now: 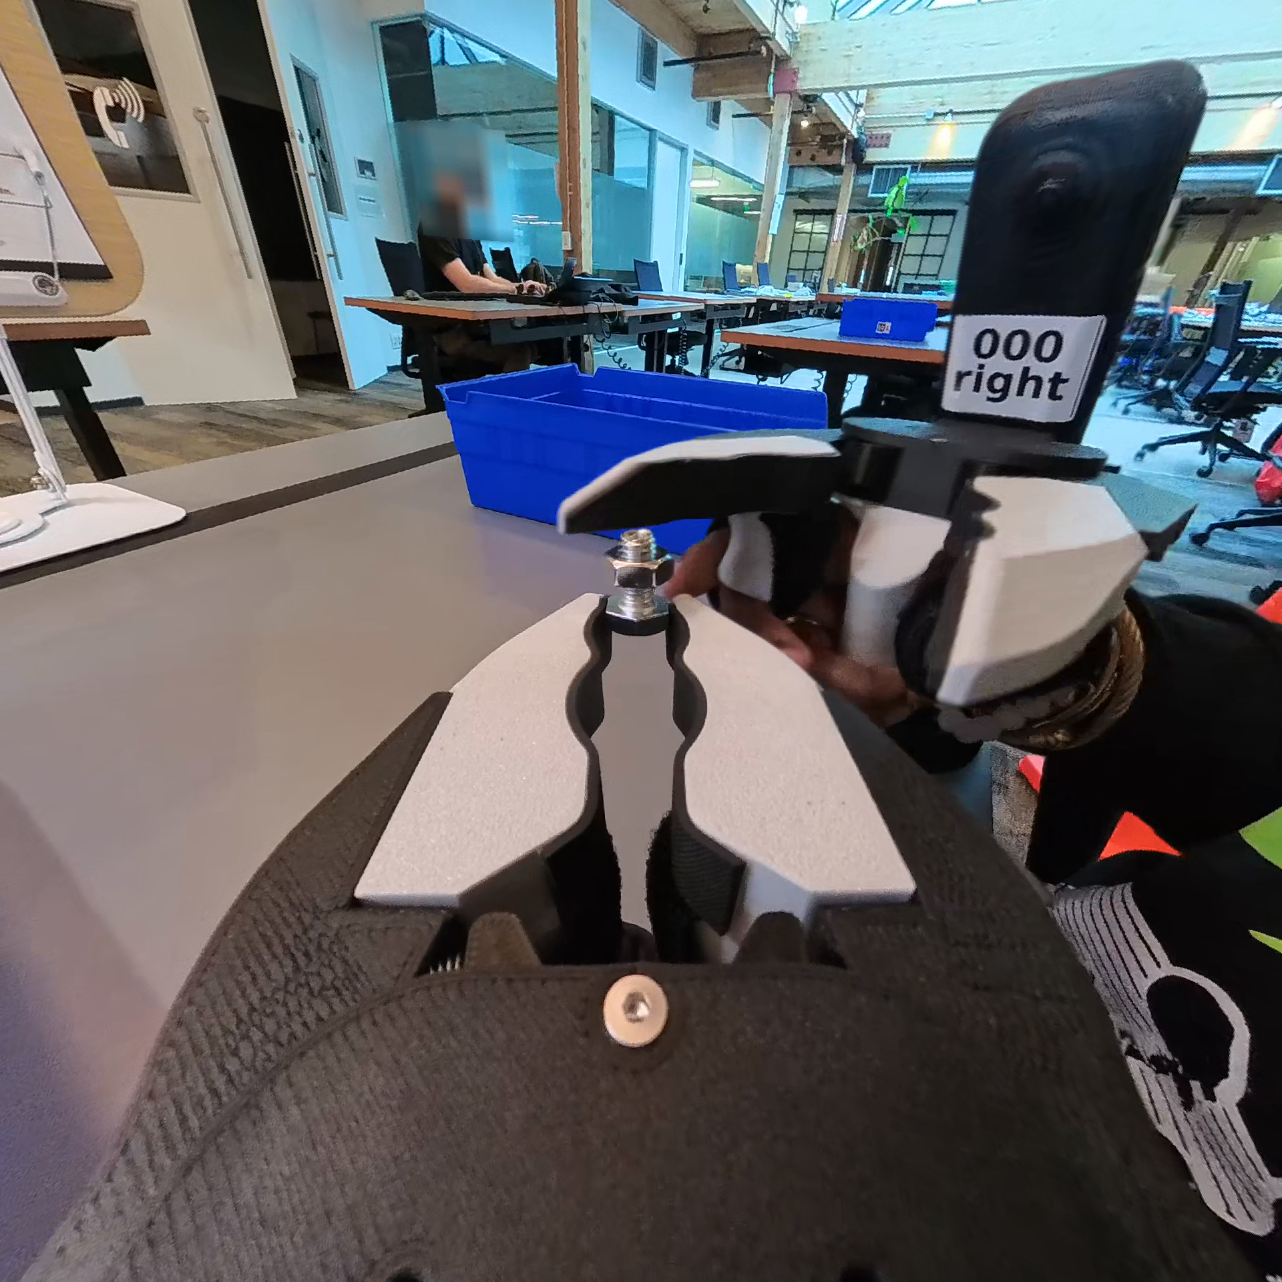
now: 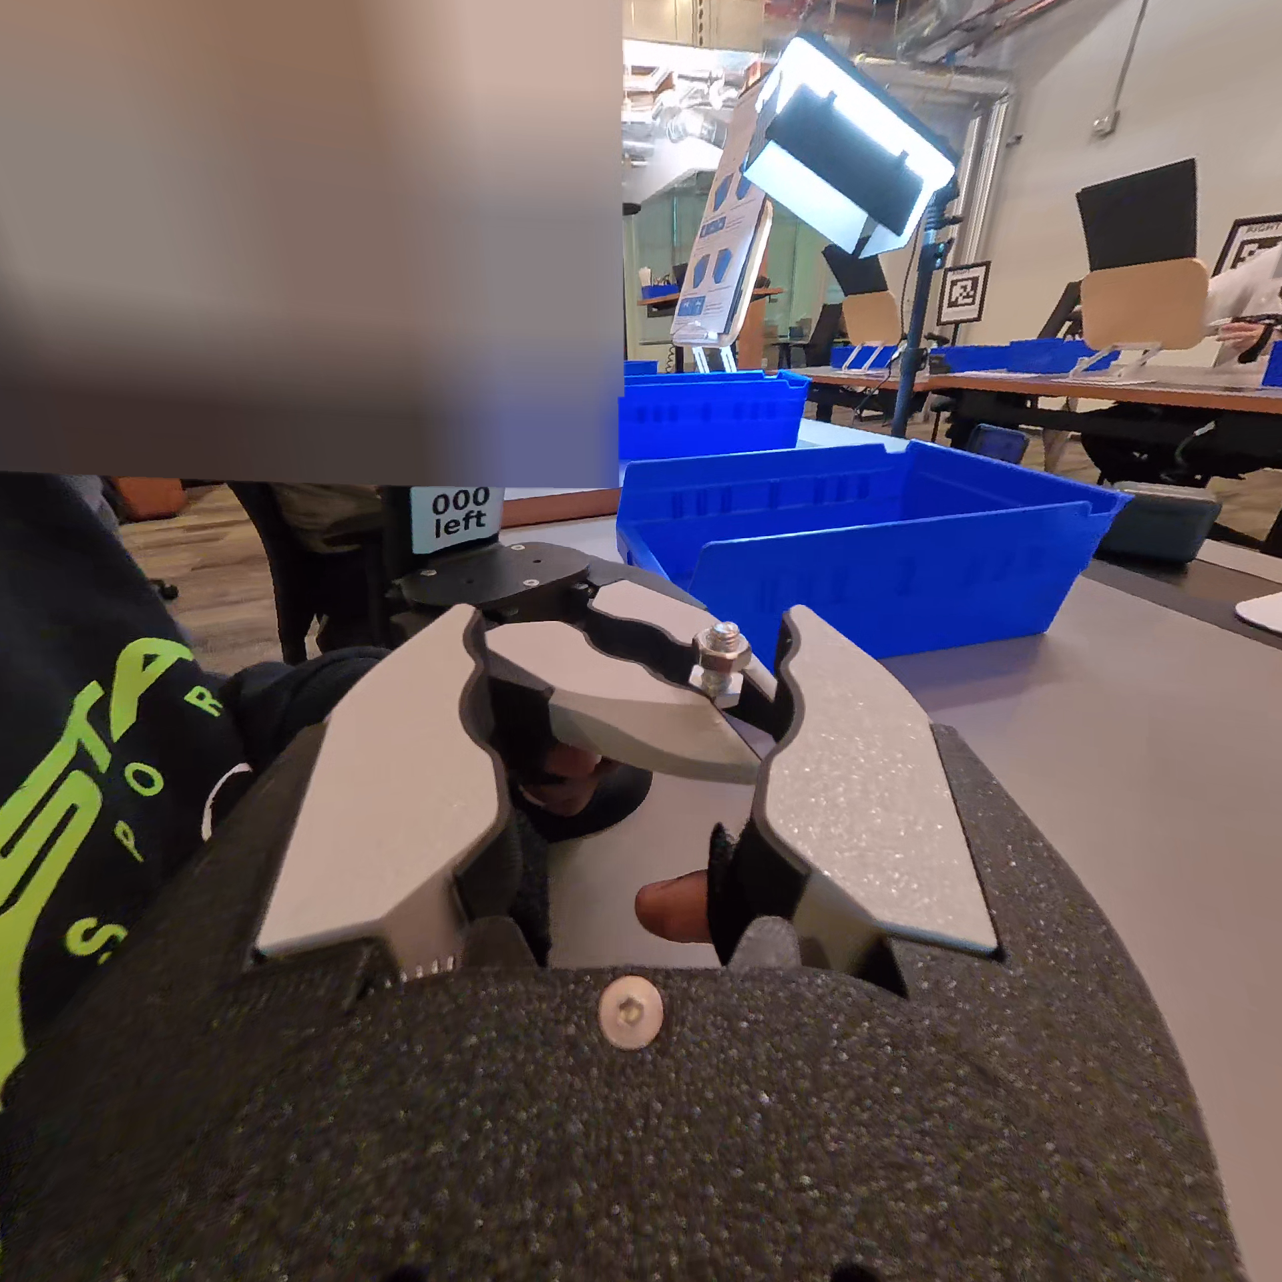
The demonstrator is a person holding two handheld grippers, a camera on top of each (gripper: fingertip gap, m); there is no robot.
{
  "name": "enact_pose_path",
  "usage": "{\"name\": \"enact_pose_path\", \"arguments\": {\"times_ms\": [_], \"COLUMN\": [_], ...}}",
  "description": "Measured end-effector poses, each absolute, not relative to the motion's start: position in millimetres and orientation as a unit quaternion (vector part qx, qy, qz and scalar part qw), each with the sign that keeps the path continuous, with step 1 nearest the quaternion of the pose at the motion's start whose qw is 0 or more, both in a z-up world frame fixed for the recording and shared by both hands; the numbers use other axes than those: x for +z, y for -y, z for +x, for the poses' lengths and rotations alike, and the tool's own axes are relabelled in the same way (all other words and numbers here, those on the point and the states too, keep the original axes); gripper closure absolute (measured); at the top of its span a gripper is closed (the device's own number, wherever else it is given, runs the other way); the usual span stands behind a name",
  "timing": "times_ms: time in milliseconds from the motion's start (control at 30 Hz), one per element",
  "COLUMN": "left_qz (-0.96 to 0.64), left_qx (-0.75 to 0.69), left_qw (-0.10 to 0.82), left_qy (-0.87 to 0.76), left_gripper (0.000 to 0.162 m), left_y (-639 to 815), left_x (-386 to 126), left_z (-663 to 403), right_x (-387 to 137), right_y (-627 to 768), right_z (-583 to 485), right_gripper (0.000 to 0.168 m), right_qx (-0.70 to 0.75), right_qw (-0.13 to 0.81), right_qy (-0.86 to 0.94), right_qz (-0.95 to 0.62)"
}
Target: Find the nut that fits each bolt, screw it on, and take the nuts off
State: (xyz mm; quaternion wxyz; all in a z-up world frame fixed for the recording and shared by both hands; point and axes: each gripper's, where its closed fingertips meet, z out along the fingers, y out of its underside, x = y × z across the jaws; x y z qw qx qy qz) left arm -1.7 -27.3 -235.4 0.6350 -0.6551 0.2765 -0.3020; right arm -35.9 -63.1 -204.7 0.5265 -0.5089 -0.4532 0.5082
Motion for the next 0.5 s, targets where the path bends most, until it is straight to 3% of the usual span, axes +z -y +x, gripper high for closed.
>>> {"name": "enact_pose_path", "arguments": {"times_ms": [133, 500], "left_qz": [-0.656, -0.656], "left_qx": [-0.297, -0.301], "left_qw": [0.634, 0.636], "left_qy": [-0.283, -0.273], "left_gripper": [0.147, 0.147], "left_y": [28, 27], "left_x": [-237, -235], "left_z": [0, -2], "right_x": [-211, -212], "right_y": [65, 67], "right_z": [-51, -36], "right_gripper": [0.084, 0.097], "right_qx": [0.497, 0.496], "right_qw": [0.512, 0.518], "right_qy": [0.475, 0.464], "right_qz": [-0.515, -0.521]}}
